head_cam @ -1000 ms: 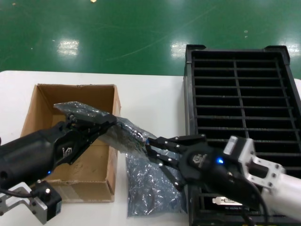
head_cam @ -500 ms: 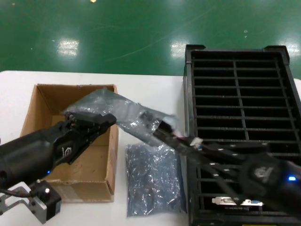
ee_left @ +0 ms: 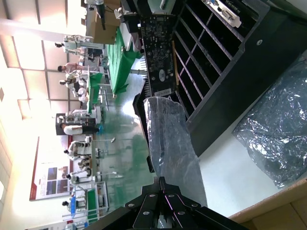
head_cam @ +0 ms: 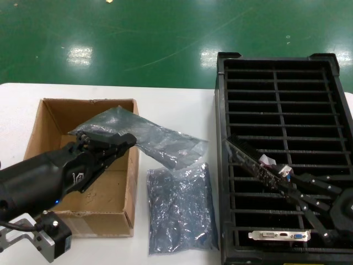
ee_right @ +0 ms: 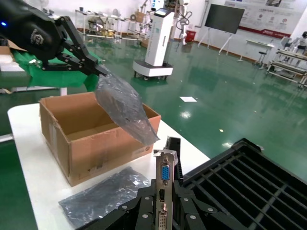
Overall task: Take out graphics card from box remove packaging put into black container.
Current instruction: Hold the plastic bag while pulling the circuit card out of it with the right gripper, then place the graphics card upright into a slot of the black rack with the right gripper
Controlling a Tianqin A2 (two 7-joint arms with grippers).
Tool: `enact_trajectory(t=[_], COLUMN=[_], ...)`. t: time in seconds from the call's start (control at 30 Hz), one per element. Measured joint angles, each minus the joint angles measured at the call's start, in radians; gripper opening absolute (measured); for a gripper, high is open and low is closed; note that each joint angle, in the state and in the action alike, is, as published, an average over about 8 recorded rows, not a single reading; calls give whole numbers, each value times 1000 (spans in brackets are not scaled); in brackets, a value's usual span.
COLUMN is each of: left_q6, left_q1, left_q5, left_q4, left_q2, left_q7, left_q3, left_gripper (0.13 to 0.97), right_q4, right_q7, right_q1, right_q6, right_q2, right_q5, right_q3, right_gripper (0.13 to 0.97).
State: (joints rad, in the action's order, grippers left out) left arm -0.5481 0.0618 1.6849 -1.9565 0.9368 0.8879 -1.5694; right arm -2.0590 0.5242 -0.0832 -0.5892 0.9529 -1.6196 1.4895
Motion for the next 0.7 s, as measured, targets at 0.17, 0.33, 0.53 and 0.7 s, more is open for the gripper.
enact_trajectory(t=[0.17, 0.33, 0.53, 0.7], left_q6=[0, 0, 0, 0], left_q1=[0, 0, 0, 0], left_q5=[0, 0, 0, 0], left_q4=[0, 0, 0, 0], left_q2=[0, 0, 0, 0], left_q7=[0, 0, 0, 0], left_q3=[0, 0, 0, 0], left_gripper=[140, 140, 140, 140], right_q4=[0, 0, 0, 0], right_q7=[20, 21, 45, 92], right_q1=[-1, -1, 40, 125], right_q6=[9, 9, -16, -88], right_q2=[-2, -3, 9, 52], right_q5=[29, 31, 63, 117], right_q3=[1, 1, 38, 100], right_gripper=[187, 187, 187, 187])
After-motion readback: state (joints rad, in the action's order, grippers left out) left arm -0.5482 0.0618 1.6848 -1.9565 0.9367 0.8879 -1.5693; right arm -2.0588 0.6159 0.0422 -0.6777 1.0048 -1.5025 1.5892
